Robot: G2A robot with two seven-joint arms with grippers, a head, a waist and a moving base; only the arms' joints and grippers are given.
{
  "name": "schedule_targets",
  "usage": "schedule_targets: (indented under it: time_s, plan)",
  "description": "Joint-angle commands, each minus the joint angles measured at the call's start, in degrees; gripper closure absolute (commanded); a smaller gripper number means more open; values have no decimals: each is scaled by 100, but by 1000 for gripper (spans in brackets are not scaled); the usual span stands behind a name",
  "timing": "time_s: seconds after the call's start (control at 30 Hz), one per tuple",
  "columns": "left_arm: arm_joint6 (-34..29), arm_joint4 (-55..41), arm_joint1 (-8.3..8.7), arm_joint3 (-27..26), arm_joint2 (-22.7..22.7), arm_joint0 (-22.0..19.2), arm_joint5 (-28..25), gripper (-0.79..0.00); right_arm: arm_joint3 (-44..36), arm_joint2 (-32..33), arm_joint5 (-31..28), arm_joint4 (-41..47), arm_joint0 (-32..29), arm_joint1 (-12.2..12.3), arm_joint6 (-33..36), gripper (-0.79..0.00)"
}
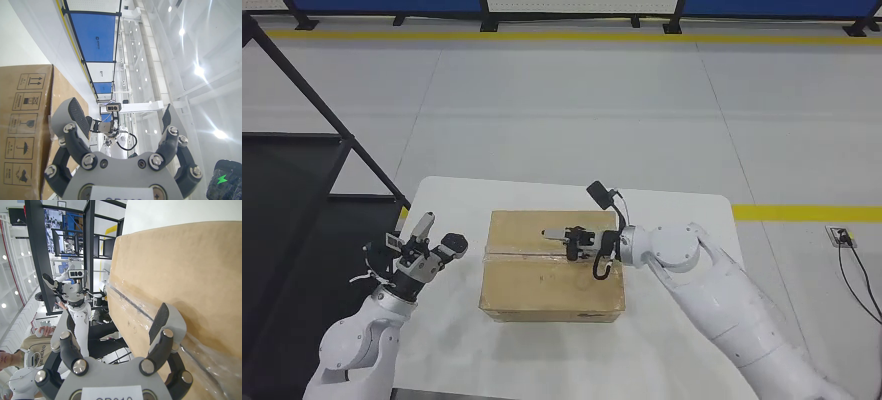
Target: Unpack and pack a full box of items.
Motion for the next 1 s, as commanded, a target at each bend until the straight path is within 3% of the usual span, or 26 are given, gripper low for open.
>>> schedule_targets:
  time_s: [0.0, 0.57, 0.97]
  plan:
    - [-9, -54, 8, 14, -53, 32, -25, -785, 64, -123, -30, 30, 65, -62, -18, -785]
    - [-252, -380, 66, 184, -303, 228, -243, -785, 1237, -1259, -276, 774, 818, -958, -623, -785]
    - [-437, -487, 94, 349, -273, 191, -244, -785, 2124, -1706, -907, 1301, 1152, -1663, -780, -785]
